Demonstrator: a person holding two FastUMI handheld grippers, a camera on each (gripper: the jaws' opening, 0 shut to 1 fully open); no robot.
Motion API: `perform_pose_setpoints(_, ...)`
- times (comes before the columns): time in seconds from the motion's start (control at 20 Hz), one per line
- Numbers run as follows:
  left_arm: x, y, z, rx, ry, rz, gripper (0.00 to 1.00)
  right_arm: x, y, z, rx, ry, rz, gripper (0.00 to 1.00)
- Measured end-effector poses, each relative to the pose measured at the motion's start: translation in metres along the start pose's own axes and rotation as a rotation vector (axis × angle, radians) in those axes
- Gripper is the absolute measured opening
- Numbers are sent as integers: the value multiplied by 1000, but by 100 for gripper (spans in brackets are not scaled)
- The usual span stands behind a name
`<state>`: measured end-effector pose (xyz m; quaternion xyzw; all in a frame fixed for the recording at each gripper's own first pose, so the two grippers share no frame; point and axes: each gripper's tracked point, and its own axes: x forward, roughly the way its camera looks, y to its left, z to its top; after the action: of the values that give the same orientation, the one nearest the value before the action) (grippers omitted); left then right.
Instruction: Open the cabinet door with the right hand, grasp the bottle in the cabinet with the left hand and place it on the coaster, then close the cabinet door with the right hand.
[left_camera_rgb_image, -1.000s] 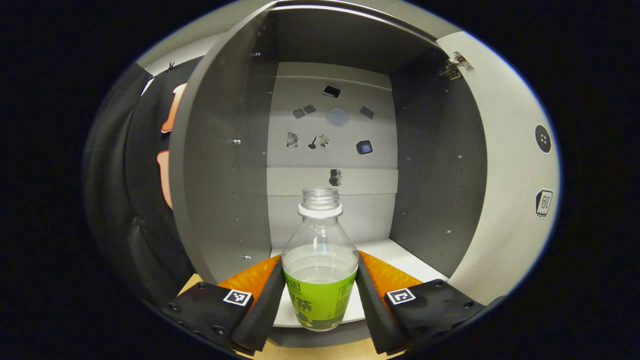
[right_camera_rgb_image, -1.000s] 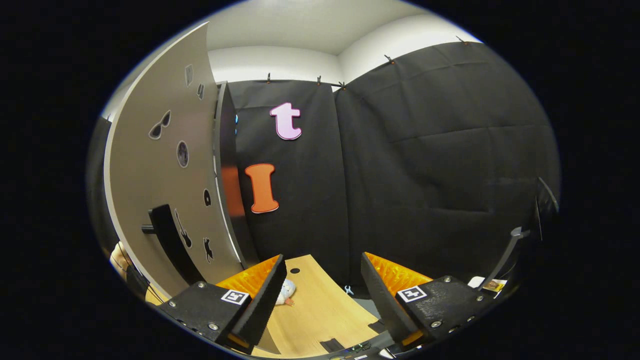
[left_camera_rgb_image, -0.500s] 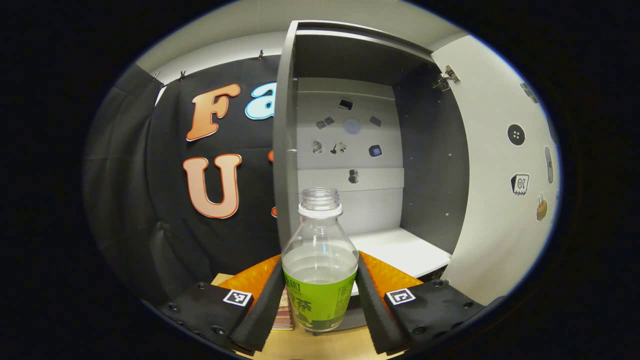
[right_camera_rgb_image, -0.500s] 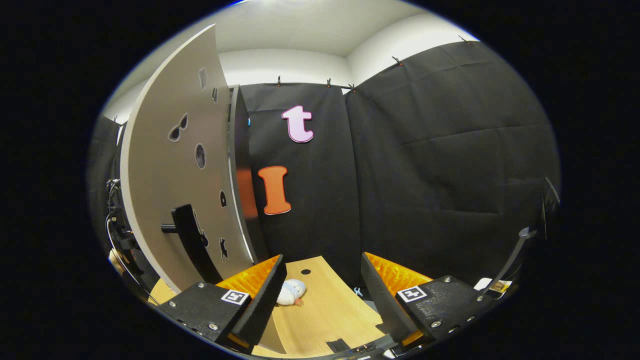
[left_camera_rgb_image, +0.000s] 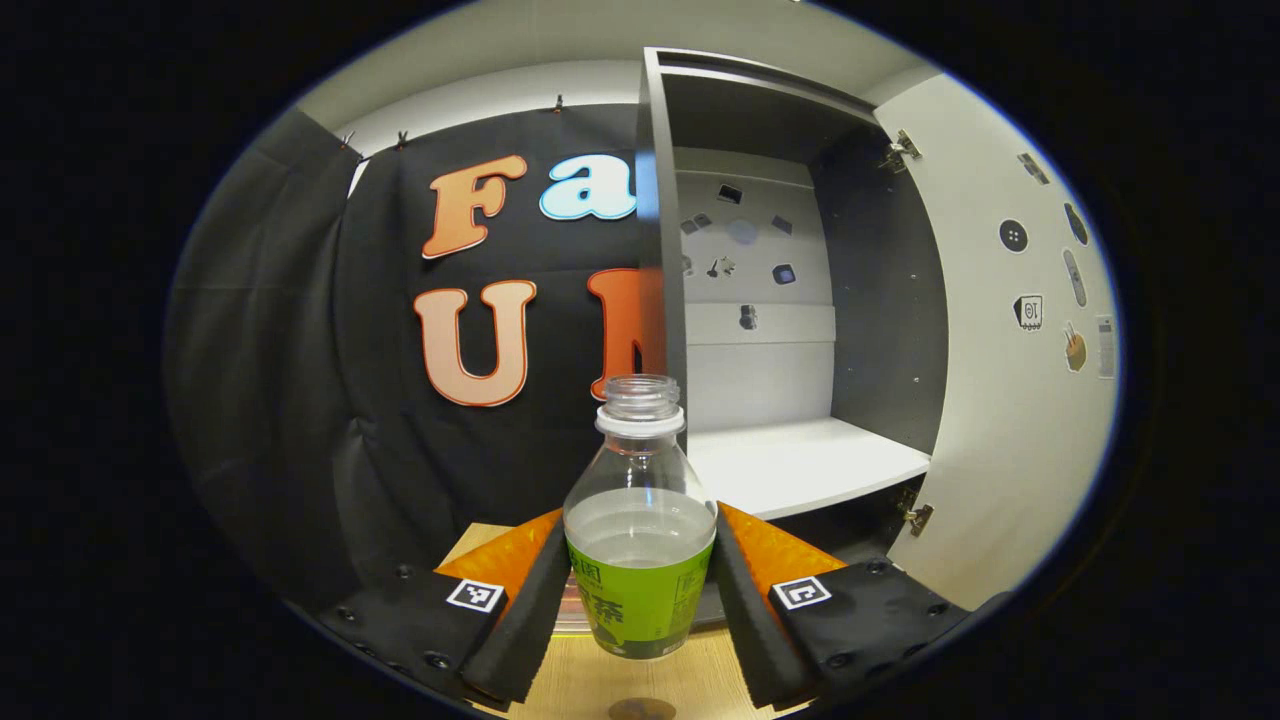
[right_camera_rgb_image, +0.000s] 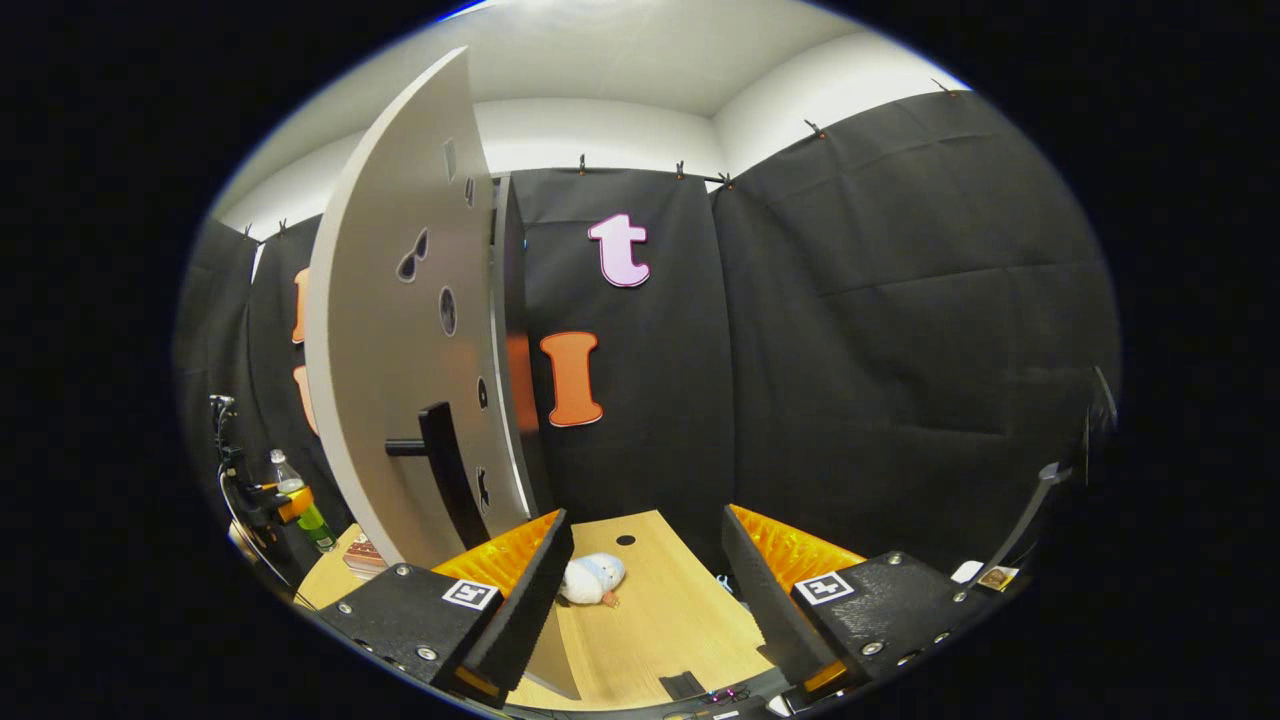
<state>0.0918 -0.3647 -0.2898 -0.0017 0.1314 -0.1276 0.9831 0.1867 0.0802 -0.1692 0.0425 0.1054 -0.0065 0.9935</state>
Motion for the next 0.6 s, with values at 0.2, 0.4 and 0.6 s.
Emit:
perform_pose_setpoints(0.2,-5,15,-34,-23,16,10,83,1,1,0,8,3,-8,97)
perform_pose_setpoints(0.4,-5,19,-93,-40,44,-18,83,0,-2,-1,-5,9,-21,97)
perform_pose_setpoints(0.6,-6,21,-150,-64,94,-26,83,-3,-2,-4,-8,32,-32,97)
